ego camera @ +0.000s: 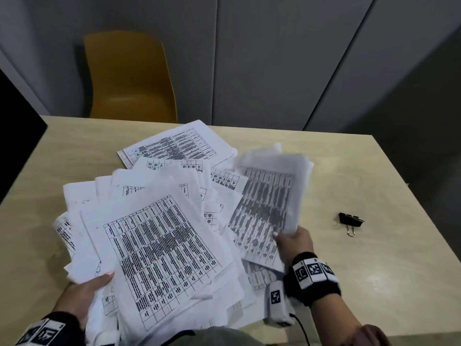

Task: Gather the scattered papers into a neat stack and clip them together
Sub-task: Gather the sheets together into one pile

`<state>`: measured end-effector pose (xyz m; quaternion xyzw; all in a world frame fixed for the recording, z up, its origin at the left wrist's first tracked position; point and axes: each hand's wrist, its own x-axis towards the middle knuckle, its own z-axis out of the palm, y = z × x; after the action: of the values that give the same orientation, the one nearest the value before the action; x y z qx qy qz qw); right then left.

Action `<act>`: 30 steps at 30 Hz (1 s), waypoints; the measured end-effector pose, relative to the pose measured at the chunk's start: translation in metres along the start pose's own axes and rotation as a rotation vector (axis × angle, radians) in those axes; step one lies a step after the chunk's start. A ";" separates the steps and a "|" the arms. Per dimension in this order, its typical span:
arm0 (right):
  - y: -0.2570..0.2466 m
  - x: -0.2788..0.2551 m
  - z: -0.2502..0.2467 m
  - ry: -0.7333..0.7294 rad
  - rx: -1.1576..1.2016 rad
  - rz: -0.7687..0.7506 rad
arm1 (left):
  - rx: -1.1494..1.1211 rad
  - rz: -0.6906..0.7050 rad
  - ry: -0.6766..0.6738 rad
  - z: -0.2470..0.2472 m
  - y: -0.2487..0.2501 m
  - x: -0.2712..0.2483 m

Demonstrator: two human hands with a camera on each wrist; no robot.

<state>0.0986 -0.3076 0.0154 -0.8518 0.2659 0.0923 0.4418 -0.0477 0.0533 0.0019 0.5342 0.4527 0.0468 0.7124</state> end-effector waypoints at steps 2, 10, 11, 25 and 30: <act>-0.007 0.003 -0.011 0.113 0.016 -0.035 | 0.011 0.000 0.015 0.003 0.004 -0.006; -0.052 -0.003 -0.057 0.469 0.085 -0.320 | 0.034 -0.015 -0.021 0.003 0.004 -0.003; -0.059 -0.007 -0.059 0.495 0.109 -0.353 | 0.046 -0.010 -0.009 0.002 0.004 -0.001; -0.119 -0.044 0.003 0.120 0.660 -0.201 | 0.030 0.002 0.075 -0.005 -0.009 0.011; -0.080 -0.062 0.068 -0.104 0.347 -0.089 | 0.065 -0.016 0.030 -0.006 -0.009 0.010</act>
<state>0.0948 -0.1924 0.0559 -0.7679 0.2168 0.0694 0.5988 -0.0504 0.0591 -0.0114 0.5526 0.4689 0.0347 0.6882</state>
